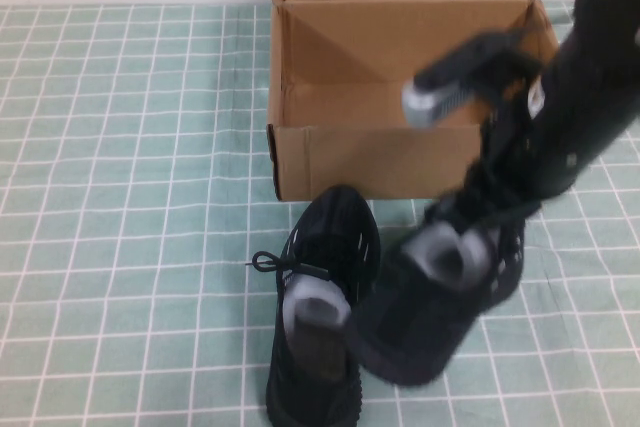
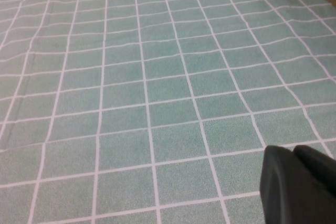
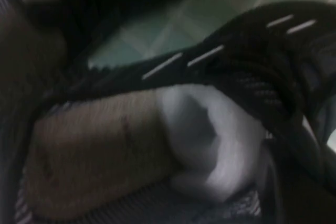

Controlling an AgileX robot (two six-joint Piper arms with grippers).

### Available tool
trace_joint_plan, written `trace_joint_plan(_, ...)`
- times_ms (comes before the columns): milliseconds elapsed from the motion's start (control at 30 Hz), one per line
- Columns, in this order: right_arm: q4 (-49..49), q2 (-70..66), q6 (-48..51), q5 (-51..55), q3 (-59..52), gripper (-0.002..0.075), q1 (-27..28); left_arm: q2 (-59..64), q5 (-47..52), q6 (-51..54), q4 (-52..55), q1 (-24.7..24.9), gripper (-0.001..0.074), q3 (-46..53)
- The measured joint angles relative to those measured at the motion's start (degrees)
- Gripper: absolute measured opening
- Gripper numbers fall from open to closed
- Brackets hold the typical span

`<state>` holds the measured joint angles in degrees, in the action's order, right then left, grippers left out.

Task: Put shoes into padded shoe box
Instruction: Place the shoe in the shoe box

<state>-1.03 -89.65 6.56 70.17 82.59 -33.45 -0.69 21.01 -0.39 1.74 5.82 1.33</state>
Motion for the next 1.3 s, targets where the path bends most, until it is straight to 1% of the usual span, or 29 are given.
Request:
trace_joint_plan(33,0.15,0.0,-1.73,4.3,2.02,-0.0001,0.0,0.0,0.0,0.0,0.0,0.0,-0.0004,0.0)
trace_joint_plan(200,1.03,0.88,-3.07,4.13,11.54,-0.0001,0.0,0.0,0.0,0.0,0.0,0.0,-0.0004,0.0)
trace_joint_plan(233,1.03,0.98,-2.54,1.95,13.74,-0.0001,0.0,0.0,0.0,0.0,0.0,0.0,-0.0004,0.0)
trace_joint_plan(267,1.03,1.02,-4.54,2.59,15.77,-0.0001,0.0,0.0,0.0,0.0,0.0,0.0,-0.0004,0.0)
trace_joint_plan(433,1.03,1.52,-10.25,-6.18,21.95,-0.0001,0.11,0.0,0.0,0.0,0.0,0.0,-0.0004,0.0)
trace_joint_plan(500,1.38,1.25,-13.3,-9.76,22.99,-0.0001,1.13,0.0,0.0,0.0,0.0,0.0,-0.0004,0.0)
trace_joint_plan(600,4.95,-0.34,-16.62,-14.99,23.62,-0.0001,4.14,0.0,0.0,0.0,0.0,0.0,-0.0004,0.0)
trace_joint_plan(633,7.0,-1.21,-14.71,-7.16,23.71,-0.0001,5.57,0.0,0.0,0.0,0.0,0.0,-0.0004,0.0)
trace_joint_plan(667,8.95,-2.01,-16.5,-18.37,23.71,-0.0001,6.78,0.0,0.0,0.0,0.0,0.0,-0.0004,0.0)
trace_joint_plan(733,13.95,-4.15,-15.96,-22.46,23.71,-0.0001,9.61,0.0,0.0,0.0,0.0,0.0,-0.0004,0.0)
trace_joint_plan(833,18.64,-7.16,-14.66,-27.3,23.71,-0.0001,12.57,0.0,0.0,0.0,0.0,0.0,-0.0004,0.0)
trace_joint_plan(900,20.39,-9.16,-13.69,-29.24,23.71,-0.0001,13.6,0.0,0.0,0.0,0.0,0.0,-0.0004,0.0)
trace_joint_plan(933,21.1,-10.15,-14.86,-22.18,23.71,-0.0001,14.09,0.0,0.0,0.0,0.0,0.0,-0.0004,0.0)
trace_joint_plan(967,21.56,-10.98,-11.72,-31.01,23.71,-0.0001,14.39,0.0,0.0,0.0,0.0,0.0,-0.0004,0.0)
trace_joint_plan(1000,22.15,-12.03,-10.28,-31.77,23.71,-0.0001,14.65,0.0,0.0,0.0,0.0,0.0,-0.0004,0.0)
trace_joint_plan(1033,22.79,-13.12,-12.65,-25.46,23.71,-0.0001,14.91,0.0,0.0,0.0,0.0,0.0,-0.0004,0.0)
trace_joint_plan(1067,23.2,-14.02,-11.79,-26.27,23.71,-0.0001,15.03,0.0,0.0,0.0,0.0,0.0,-0.0004,0.0)
trace_joint_plan(1100,23.52,-15.16,-6.99,-35.06,23.71,-0.0001,15.16,0.0,0.0,0.0,0.0,0.0,-0.0004,0.0)
trace_joint_plan(1300,24.03,-21.2,-4.22,-43.48,23.71,-0.0001,15.18,0.0,0.0,0.0,0.0,0.0,-0.0004,0.0)
